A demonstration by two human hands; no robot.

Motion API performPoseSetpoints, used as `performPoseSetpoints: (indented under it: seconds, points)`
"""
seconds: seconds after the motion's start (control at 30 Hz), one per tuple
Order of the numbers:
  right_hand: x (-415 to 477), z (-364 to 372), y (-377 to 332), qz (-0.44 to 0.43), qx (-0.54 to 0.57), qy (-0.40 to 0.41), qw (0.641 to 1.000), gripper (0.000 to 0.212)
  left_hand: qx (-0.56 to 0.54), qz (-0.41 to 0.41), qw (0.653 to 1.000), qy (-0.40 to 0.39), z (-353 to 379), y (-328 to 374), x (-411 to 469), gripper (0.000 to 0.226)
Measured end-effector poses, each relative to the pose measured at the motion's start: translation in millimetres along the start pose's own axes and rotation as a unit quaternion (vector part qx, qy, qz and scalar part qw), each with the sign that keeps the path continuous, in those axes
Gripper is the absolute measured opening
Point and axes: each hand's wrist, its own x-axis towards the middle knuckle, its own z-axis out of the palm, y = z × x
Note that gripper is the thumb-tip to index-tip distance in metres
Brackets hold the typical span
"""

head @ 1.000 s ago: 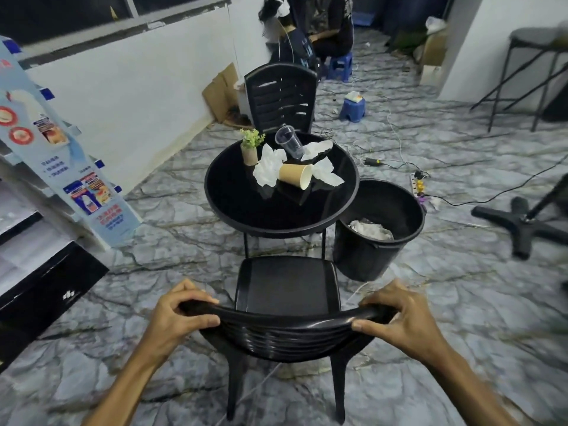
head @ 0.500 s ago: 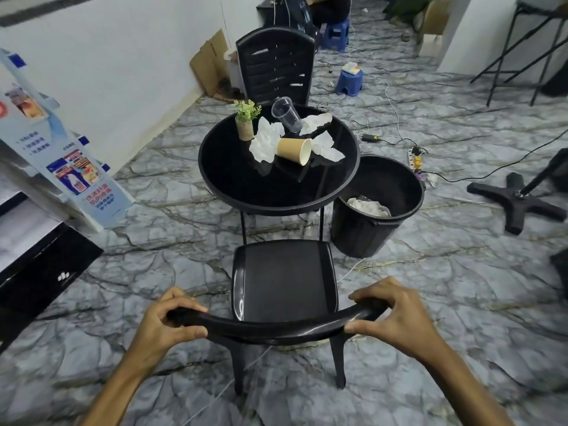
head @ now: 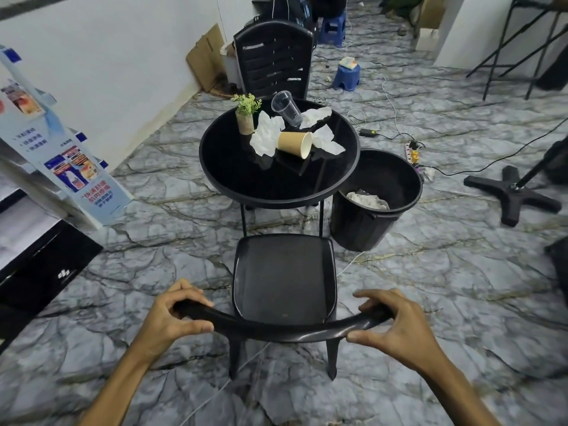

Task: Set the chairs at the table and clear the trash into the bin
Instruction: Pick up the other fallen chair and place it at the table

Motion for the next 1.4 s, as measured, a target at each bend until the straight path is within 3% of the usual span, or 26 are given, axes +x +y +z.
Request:
performPoseSetpoints:
  seconds: [0.27,0.77,1.1,1.27,1.4]
  points:
    - [5.4,4.8,1.8,-0.013,-0.044,-0.012,0.999,0.053,-0.018,-0.025,1.000,-0.003,-3.2,-7.6,-15.0,0.057]
    - [-15.3,-2.0,9.8,0.007,0.013,-0.028,0.999,0.047,0.004,-0.035,0.999,0.003,14.1,13.6,-39.0,0.057]
    - [-23.7,-4.2,6.7,0.014,0.001,-0.037,0.999,0.049,0.039,-0.097,0.994,0.020,17.4,38.1,-47.3,0.064]
    - [-21.8,-13.9,1.3,0.015,-0.038,-0.087,0.995,0.048,0.046,-0.149,0.987,0.033,27.9,53.6,-46.7,0.004]
    - [-18.5,-23.4,-2.6,0.006,-0.058,-0.118,0.991,0.049,0.079,-0.154,0.983,0.052,39.6,64.9,-49.3,0.007]
